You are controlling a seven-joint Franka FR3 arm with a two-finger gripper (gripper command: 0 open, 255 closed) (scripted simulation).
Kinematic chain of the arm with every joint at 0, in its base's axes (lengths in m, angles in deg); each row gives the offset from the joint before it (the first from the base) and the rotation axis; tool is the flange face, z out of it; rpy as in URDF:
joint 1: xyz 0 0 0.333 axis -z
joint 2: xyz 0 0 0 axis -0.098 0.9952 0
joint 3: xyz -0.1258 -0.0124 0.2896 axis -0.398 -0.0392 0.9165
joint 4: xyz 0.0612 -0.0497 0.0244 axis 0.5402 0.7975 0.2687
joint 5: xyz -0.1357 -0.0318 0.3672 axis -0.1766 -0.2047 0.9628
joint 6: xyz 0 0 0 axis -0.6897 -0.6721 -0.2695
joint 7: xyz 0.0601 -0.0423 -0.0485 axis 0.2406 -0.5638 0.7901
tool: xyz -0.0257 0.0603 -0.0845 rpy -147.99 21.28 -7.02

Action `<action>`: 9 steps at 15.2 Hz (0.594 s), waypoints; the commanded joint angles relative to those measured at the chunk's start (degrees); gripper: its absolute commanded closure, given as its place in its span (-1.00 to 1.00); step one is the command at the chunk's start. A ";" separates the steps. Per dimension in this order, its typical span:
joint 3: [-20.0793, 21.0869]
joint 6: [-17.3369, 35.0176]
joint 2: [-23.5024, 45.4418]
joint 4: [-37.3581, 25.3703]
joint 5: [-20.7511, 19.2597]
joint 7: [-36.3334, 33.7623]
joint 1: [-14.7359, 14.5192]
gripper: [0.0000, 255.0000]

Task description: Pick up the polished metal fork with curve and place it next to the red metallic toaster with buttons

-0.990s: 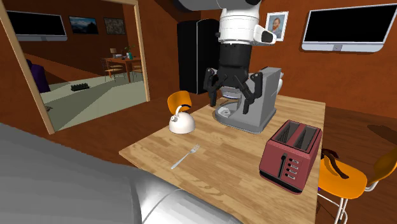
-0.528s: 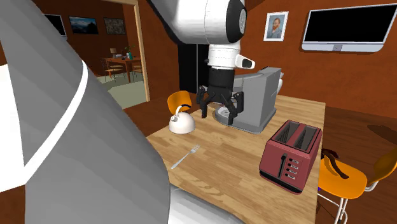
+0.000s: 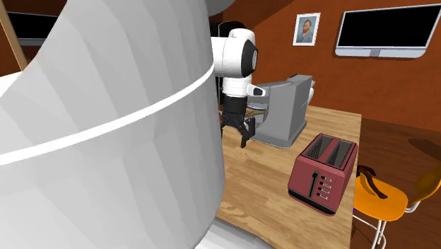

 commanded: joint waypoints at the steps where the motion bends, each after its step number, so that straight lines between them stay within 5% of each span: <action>1: 1.12 2.82 4.46 -1.59 -0.63 -2.03 -0.38 -1.00; 9: 2.93 10.28 22.68 -11.48 -5.80 -10.06 -2.99 -1.00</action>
